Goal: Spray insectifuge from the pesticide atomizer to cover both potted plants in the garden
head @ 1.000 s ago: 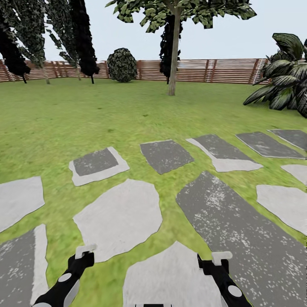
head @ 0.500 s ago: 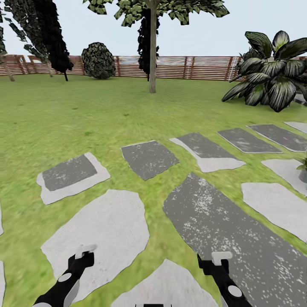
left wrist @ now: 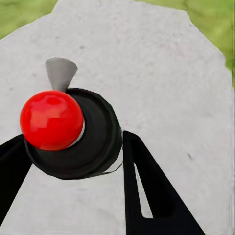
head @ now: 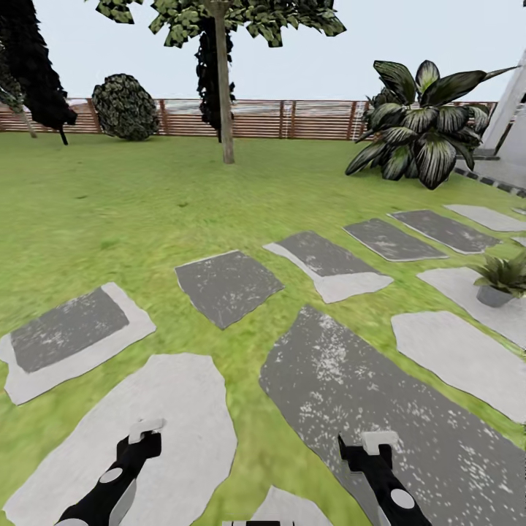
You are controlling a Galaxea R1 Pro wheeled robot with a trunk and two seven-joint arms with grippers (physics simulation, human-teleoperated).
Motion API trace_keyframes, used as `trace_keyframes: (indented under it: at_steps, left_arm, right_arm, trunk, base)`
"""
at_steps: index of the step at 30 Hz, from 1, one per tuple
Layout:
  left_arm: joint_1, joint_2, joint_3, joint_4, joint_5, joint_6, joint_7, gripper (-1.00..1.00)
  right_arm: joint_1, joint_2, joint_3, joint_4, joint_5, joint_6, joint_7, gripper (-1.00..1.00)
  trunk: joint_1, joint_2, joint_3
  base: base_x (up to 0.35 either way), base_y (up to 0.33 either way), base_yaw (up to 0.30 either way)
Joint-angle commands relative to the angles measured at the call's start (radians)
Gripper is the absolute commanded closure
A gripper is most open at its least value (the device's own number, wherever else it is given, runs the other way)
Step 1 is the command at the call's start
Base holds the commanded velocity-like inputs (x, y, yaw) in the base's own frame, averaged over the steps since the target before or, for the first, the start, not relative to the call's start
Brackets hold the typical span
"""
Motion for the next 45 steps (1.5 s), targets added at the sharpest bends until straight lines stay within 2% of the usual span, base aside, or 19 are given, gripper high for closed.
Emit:
trace_keyframes:
  at_steps: [1, 41, 45]
  left_arm:
    - [0.000, 0.000, 0.002, 0.001, 0.000, -0.003, 0.000, 1.00]
    - [0.000, 0.000, 0.002, 0.001, 0.000, -0.003, -0.005, 1.00]
    - [0.000, 0.000, 0.002, 0.001, 0.000, -0.003, -0.006, 1.00]
  right_arm:
    - [-0.001, 0.000, -0.001, 0.001, 0.004, -0.003, -0.001, -1.00]
    - [-0.001, 0.000, -0.002, 0.000, 0.004, -0.001, -0.001, -1.00]
    - [-0.001, 0.000, -0.025, 0.000, 0.004, 0.000, -0.001, -1.00]
  trunk:
    - [0.000, 0.000, -0.001]
    - [0.000, 0.000, 0.000]
    - [0.000, 0.000, 0.002]
  base:
    - [0.340, 0.078, -0.269]
    - [0.340, 0.016, -0.285]
    - [0.340, 0.000, -0.300]
